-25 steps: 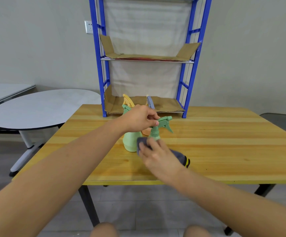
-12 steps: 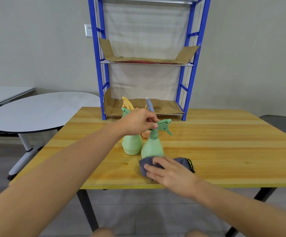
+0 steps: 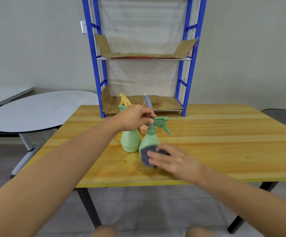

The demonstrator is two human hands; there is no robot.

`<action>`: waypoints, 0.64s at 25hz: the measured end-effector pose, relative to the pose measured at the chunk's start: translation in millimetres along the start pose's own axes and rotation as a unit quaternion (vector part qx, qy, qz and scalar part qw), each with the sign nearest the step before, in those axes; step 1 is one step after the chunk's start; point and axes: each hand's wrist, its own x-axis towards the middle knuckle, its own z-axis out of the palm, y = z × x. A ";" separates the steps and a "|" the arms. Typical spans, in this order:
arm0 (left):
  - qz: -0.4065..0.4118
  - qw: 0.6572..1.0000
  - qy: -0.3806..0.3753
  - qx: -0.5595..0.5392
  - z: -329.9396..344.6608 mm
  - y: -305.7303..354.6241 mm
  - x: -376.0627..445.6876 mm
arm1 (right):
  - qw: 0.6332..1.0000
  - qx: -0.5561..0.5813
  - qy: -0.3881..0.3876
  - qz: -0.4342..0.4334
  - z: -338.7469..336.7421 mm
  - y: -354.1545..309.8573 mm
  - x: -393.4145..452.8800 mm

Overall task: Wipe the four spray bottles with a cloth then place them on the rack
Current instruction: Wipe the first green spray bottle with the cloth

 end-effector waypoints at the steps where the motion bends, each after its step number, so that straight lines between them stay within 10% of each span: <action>1: 0.002 1.000 -0.001 -0.002 -0.1 -0.3 0.6 | 0.998 0.020 0.017 0.051 -3.7 9.9 6.5; 16: 0.005 1.000 0.006 0.008 2.0 -1.1 -0.7 | 0.989 -0.011 -0.014 0.145 14.7 -17.4 -28.3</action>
